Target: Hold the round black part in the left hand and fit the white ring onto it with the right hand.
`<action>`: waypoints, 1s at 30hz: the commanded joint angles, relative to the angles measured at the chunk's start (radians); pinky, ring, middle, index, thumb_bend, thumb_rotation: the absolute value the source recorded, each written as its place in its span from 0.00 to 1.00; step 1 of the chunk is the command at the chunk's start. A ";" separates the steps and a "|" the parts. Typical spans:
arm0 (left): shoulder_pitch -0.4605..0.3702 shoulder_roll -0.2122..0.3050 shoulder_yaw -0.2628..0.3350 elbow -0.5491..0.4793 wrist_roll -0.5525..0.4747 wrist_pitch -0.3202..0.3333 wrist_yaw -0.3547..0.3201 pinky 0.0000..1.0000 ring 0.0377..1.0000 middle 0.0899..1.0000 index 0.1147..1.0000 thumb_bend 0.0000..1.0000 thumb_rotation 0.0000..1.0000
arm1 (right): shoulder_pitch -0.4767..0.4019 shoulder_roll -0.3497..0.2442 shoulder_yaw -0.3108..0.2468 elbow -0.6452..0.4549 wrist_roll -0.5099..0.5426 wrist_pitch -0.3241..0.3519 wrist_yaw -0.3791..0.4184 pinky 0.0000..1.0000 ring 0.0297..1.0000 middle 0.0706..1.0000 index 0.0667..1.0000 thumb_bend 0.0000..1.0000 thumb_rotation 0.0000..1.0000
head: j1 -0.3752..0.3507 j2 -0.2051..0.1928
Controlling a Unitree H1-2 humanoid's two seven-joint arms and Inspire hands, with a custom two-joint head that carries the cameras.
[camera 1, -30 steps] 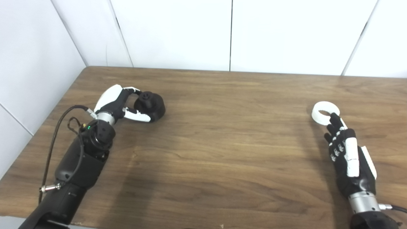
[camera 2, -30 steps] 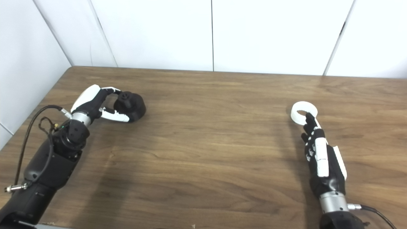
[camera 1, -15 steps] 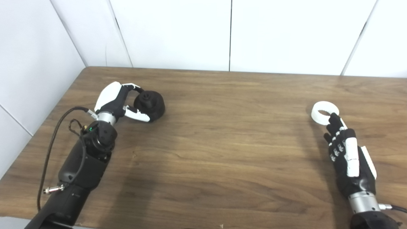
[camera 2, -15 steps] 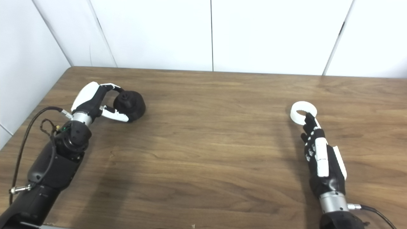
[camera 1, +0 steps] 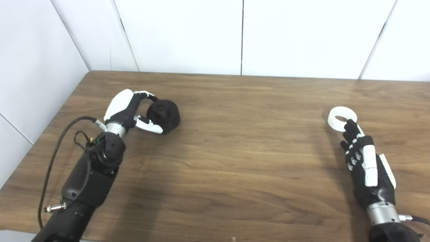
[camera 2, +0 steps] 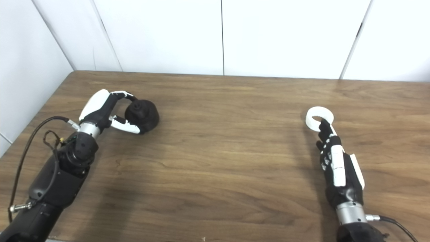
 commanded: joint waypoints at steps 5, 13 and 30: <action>0.036 0.016 -0.029 -0.155 0.011 0.014 -0.069 0.85 0.94 0.85 0.59 0.84 0.17 | -0.015 0.014 0.008 -0.041 -0.013 -0.008 -0.012 1.00 1.00 0.98 0.96 0.59 1.00 | -0.020 0.005; 0.081 -0.004 -0.054 -0.298 0.021 0.040 -0.127 0.87 0.94 0.85 0.59 0.84 0.18 | -0.014 0.020 0.014 -0.035 -0.017 -0.014 -0.013 1.00 1.00 0.98 0.96 0.57 1.00 | -0.026 0.010; 0.155 -0.121 -0.133 -0.472 0.067 0.022 -0.165 0.87 0.95 0.88 0.59 0.84 0.21 | -0.018 0.027 0.028 -0.030 -0.021 -0.009 -0.021 1.00 1.00 0.98 0.97 0.60 1.00 | -0.038 0.016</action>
